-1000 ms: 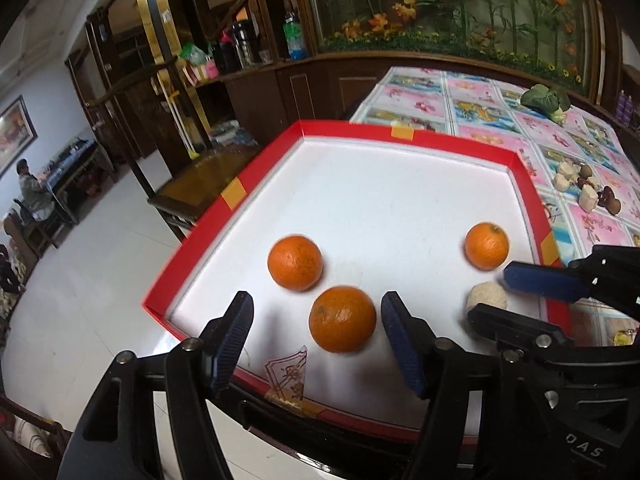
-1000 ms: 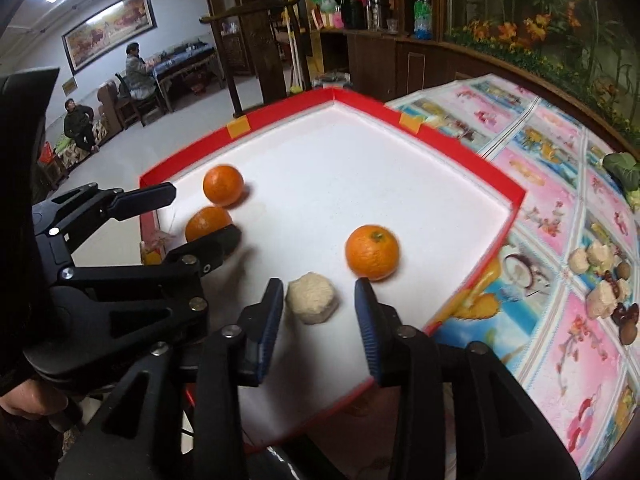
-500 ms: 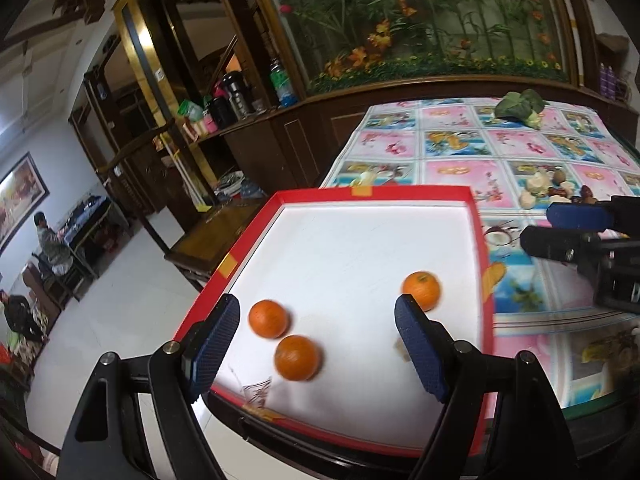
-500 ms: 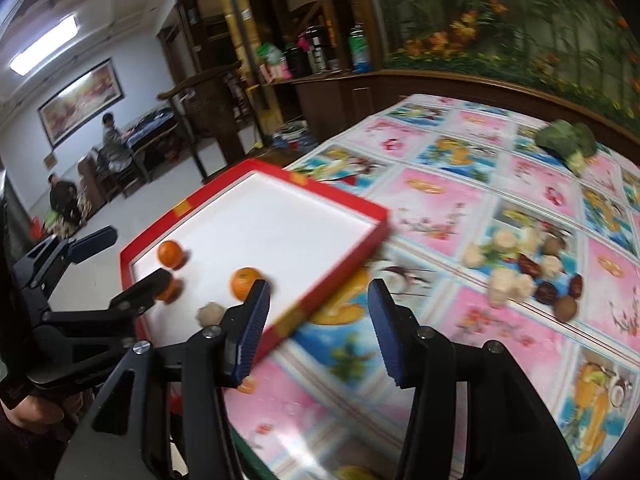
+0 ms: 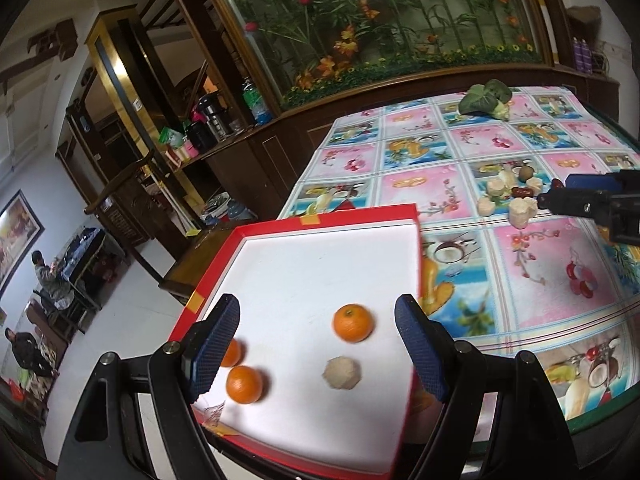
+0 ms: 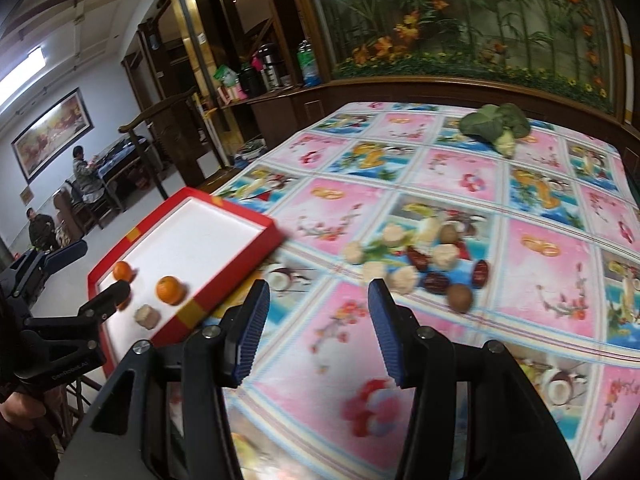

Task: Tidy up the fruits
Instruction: 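Grasp a brown round nut with the right tool while the left tool grasps a beige cake, then carry the nut and cake to the white tray and open both tools, then grasp a red date with the right tool while the left tool closes on a dark date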

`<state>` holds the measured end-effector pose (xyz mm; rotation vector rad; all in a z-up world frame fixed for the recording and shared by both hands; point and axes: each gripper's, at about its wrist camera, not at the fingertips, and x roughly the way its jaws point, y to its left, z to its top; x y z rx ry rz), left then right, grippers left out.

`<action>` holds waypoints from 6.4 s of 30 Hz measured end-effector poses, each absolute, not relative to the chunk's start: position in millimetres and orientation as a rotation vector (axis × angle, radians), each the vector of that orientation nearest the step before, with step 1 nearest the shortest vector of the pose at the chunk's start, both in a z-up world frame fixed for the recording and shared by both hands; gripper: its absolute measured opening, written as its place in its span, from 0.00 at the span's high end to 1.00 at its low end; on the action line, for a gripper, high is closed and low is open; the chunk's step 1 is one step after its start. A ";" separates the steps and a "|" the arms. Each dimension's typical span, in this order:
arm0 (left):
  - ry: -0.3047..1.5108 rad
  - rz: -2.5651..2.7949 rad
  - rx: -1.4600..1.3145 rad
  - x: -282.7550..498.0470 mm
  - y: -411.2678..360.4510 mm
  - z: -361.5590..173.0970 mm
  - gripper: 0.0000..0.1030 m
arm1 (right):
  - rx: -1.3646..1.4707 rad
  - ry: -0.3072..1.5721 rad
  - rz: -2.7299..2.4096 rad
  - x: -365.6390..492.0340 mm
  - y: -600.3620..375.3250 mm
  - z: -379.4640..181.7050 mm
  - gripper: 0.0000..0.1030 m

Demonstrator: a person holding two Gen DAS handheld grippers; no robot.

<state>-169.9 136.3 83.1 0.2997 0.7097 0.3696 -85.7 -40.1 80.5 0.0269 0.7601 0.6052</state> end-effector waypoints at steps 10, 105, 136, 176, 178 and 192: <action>0.765 0.226 0.310 -135.5 93.3 71.0 0.22 | 0.104 0.867 0.398 -25.5 -115.2 56.4 0.48; 0.773 0.195 -0.101 -120.5 273.9 88.8 0.75 | 0.067 0.777 0.676 -63.3 80.7 81.2 0.75; 0.951 0.300 0.000 -107.7 272.8 45.7 0.42 | -0.114 0.897 0.824 -66.3 152.2 42.5 0.70; 0.941 0.007 0.102 -88.8 91.3 45.2 0.24 | 0.220 0.885 0.377 14.9 -133.1 74.9 0.52; 0.947 0.001 0.100 -88.1 89.9 42.7 0.24 | 0.208 0.914 0.377 17.4 -130.0 69.1 0.52; 0.980 -0.122 0.103 -68.5 53.0 34.3 0.24 | 0.137 1.069 0.392 37.5 -107.2 26.2 0.67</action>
